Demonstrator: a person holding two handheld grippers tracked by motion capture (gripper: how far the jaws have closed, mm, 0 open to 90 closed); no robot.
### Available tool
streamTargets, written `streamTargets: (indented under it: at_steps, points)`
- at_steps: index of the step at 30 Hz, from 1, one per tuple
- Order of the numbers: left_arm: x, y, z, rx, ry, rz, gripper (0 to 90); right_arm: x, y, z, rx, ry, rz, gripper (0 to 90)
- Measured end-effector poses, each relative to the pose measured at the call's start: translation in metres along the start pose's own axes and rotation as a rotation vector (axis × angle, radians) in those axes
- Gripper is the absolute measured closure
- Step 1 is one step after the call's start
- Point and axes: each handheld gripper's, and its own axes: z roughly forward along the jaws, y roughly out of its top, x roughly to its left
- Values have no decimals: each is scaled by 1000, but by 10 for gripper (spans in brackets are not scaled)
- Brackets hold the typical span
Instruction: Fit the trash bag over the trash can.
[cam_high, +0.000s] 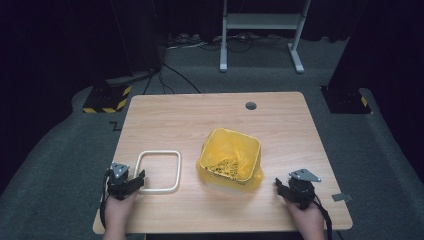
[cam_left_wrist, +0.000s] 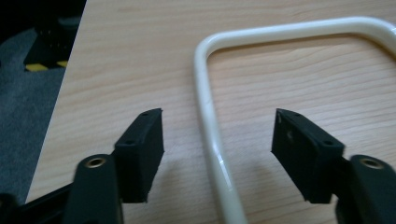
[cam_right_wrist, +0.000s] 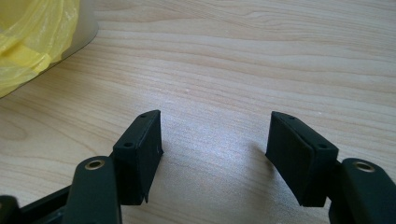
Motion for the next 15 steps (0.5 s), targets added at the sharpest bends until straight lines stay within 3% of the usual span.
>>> streamTargets:
  at_steps: [2,6,9,15]
  points:
    - [2,-1,2,12,-2,-16,432,0,0,0,0,1,0,358]
    - [-1,-1,2,30,-8,15,515,-2,0,0,3,12,12,358]
    - [-2,0,3,29,-15,-6,545,-2,0,0,4,12,15,358]
    - [-2,-1,2,25,13,-34,637,-3,0,1,6,19,27,358]
